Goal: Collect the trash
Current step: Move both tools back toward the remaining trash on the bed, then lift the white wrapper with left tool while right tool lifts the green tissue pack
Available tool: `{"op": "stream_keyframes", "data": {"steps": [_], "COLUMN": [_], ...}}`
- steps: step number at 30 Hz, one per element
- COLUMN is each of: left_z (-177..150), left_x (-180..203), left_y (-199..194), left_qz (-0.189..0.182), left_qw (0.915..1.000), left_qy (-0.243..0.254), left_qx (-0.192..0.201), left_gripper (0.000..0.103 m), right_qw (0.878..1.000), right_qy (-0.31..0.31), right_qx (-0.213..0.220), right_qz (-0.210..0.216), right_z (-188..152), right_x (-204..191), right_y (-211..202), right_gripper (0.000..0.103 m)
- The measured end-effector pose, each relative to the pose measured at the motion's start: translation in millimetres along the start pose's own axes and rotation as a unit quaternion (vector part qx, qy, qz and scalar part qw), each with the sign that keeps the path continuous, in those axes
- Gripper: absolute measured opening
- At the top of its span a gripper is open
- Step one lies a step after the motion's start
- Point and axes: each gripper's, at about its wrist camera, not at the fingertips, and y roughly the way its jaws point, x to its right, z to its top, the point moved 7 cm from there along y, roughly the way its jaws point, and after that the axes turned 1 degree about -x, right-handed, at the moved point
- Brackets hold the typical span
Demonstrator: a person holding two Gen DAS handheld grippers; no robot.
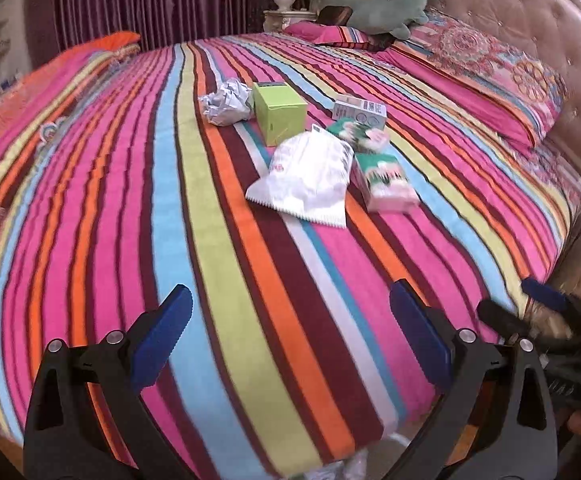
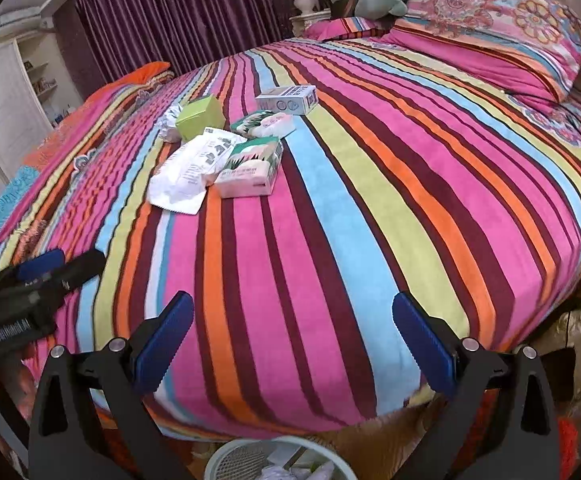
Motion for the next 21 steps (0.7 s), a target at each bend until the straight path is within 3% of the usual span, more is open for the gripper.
{"op": "stream_keyframes", "data": {"steps": [4, 11, 17, 21], "left_z": [26.6, 66.3, 80.5, 85.9], "left_x": [-2.1, 12.8, 22.7, 21.8], "left_y": [17.2, 61.8, 90.9, 107.8], "left_qz": [-0.038, -0.046, -0.036, -0.040], "left_qw": [0.9991, 0.9983, 0.9957, 0.9942], "left_qy": [-0.018, 0.011, 0.061, 0.065], "left_qx": [-0.007, -0.034, -0.059, -0.075], "left_gripper": [0.096, 0.096, 0.096, 0.096], "right_qw": [0.999, 0.999, 0.998, 0.997], "right_qy": [-0.033, -0.047, -0.065, -0.068], "right_qx": [-0.002, -0.003, -0.012, -0.016], "right_qz": [0.004, 0.003, 0.012, 0.011], "right_z": [7.1, 31.0, 45.7, 52.1], "right_x": [-8.3, -15.3, -27.7, -31.7], "right_y": [14.9, 39.5, 57.5, 67.8], "right_gripper": [0.095, 0.095, 0.095, 0.095]}}
